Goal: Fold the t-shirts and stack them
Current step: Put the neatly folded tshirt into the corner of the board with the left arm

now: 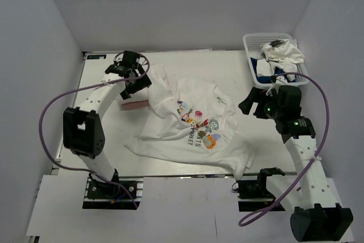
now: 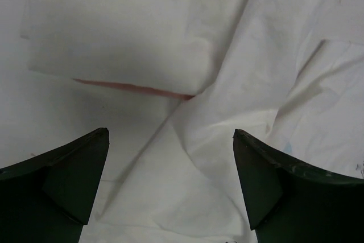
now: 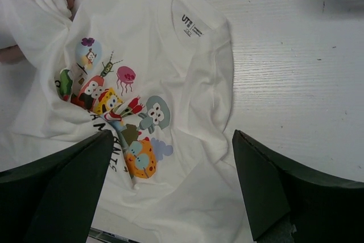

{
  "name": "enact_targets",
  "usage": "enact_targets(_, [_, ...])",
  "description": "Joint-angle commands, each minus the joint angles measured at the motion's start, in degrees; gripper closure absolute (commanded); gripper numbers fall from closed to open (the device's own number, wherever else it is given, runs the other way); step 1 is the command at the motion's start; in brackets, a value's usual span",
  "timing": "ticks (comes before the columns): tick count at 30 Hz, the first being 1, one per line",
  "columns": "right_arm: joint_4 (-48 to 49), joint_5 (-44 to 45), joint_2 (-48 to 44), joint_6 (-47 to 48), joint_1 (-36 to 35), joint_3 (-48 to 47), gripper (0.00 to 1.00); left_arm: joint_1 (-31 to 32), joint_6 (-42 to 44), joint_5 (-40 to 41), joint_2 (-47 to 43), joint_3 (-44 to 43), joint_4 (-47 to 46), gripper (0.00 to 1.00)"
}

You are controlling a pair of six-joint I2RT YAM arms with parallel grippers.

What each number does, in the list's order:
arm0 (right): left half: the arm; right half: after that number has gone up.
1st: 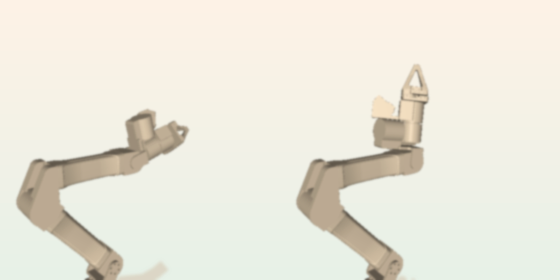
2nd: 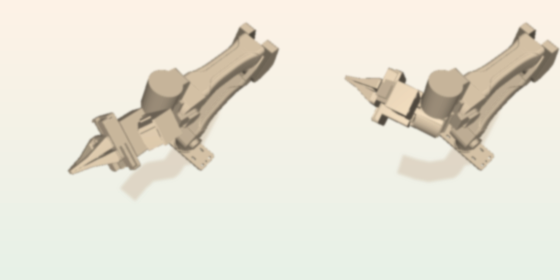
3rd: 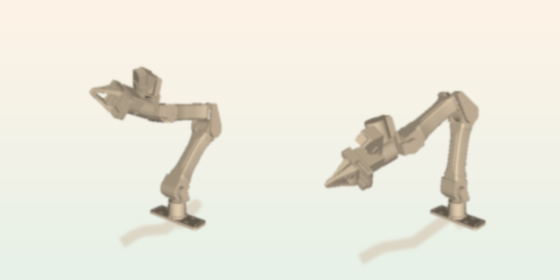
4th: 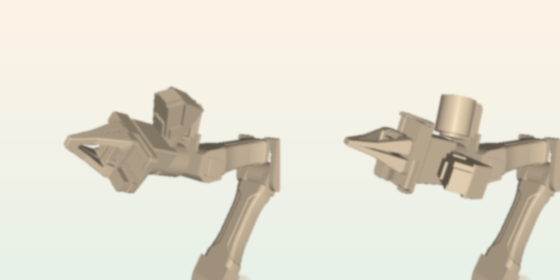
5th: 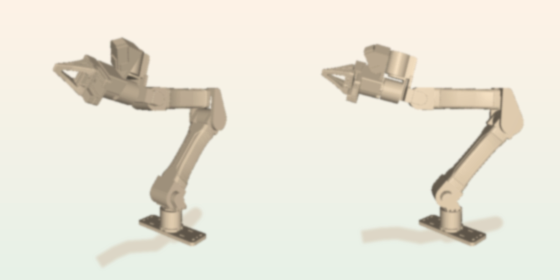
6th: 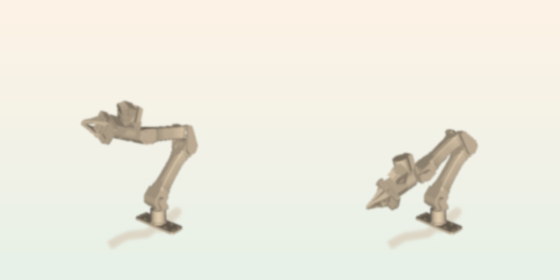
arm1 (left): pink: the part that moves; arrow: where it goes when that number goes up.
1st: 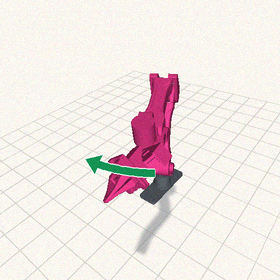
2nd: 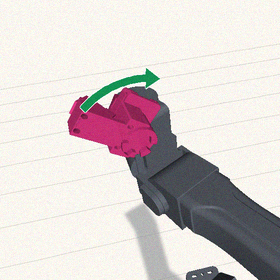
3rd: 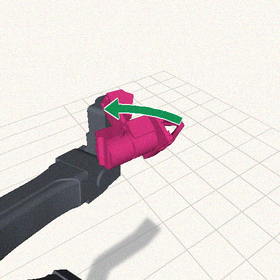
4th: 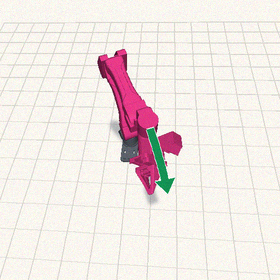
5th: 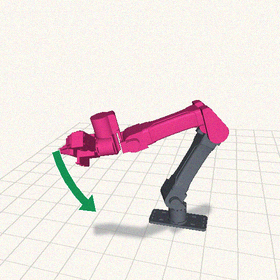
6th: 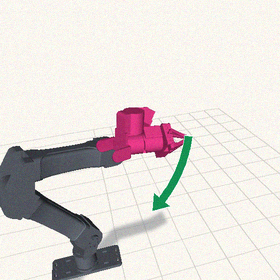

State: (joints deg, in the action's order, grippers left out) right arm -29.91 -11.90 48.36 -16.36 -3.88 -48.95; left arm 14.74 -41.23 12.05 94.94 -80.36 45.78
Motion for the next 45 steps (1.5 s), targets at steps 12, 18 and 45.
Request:
enact_targets(12, [1.1, 1.6, 7.3, 0.3, -0.1, -1.7, 0.1, -8.8, -4.5, -3.8, 21.1, -13.1, -5.3, 0.07])
enact_targets(18, [0.7, 5.0, 9.0, 0.3, -0.1, -4.0, 0.1, -9.8, -1.8, -1.2, 35.7, -25.2, 4.0, 0.1])
enact_targets(45, [6.3, 7.9, 11.0, -0.3, -0.1, -4.8, 0.1, -23.9, 27.6, 4.2, 45.1, -42.7, -2.1, 0.1])
